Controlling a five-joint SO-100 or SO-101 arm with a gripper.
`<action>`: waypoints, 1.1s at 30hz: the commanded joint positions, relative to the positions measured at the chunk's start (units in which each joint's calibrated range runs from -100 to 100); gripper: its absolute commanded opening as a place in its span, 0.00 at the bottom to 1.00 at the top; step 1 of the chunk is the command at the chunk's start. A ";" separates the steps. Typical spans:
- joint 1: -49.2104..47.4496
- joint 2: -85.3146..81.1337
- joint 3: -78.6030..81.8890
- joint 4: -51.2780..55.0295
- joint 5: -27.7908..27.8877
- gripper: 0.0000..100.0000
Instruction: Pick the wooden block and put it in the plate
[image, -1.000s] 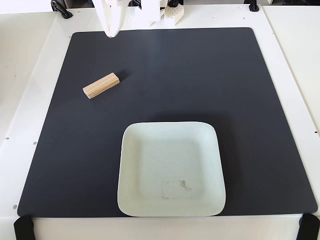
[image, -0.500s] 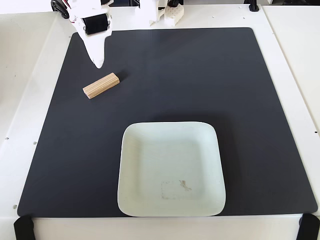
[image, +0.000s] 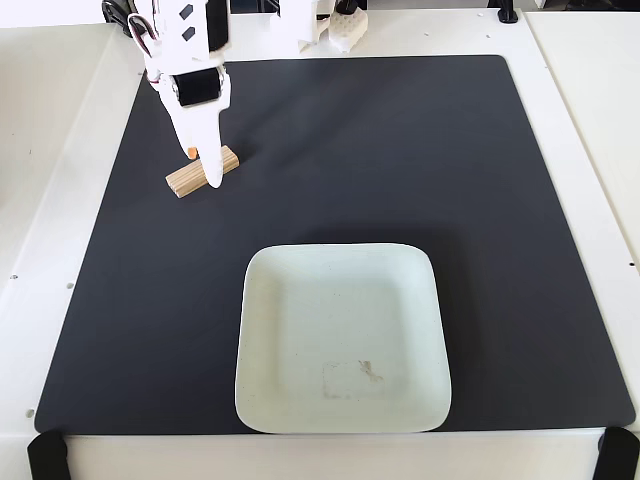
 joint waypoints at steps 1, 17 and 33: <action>0.19 -0.24 1.32 -1.20 0.28 0.26; 0.08 11.12 -4.44 -1.29 0.23 0.26; 0.64 12.47 -3.18 -1.20 0.23 0.01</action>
